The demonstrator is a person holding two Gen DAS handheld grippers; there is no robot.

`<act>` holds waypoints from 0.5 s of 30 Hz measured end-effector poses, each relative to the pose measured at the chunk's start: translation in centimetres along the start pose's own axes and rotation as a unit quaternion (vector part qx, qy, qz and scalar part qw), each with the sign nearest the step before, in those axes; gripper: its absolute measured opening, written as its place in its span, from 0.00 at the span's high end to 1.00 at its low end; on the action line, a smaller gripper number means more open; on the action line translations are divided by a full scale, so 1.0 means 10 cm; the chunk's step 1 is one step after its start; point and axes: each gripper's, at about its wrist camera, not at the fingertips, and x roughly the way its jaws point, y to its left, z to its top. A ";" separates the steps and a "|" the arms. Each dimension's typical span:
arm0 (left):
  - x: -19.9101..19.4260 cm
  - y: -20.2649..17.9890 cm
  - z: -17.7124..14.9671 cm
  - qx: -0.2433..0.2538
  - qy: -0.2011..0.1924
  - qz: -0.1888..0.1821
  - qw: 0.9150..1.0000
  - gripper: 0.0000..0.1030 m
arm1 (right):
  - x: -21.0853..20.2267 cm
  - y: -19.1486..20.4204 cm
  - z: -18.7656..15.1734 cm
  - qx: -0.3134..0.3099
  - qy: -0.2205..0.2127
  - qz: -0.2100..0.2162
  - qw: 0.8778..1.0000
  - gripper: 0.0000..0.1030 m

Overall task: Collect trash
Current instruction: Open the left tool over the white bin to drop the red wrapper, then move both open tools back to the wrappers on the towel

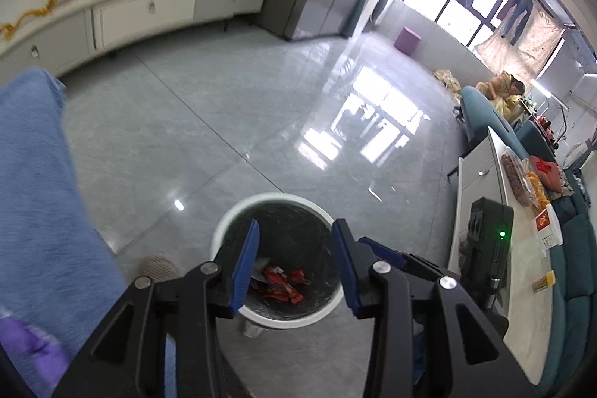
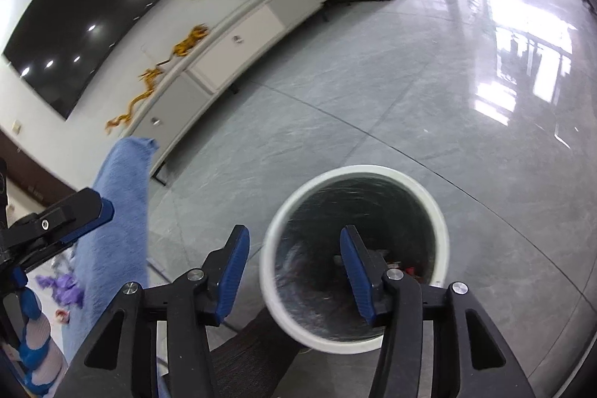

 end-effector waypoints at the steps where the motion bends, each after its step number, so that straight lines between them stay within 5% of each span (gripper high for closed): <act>1: -0.11 0.02 -0.01 0.000 -0.010 0.005 1.000 0.62 | -0.01 0.10 0.01 -0.011 0.001 0.008 1.000 0.53; 7: -0.83 0.35 -0.15 -0.023 -0.072 0.048 0.996 0.46 | -0.10 0.85 -0.03 -0.088 0.007 0.048 0.995 0.44; 15: -1.70 1.08 -0.70 -0.068 -0.130 0.121 0.982 0.46 | 0.07 1.98 -0.27 -0.210 0.042 0.077 0.974 0.39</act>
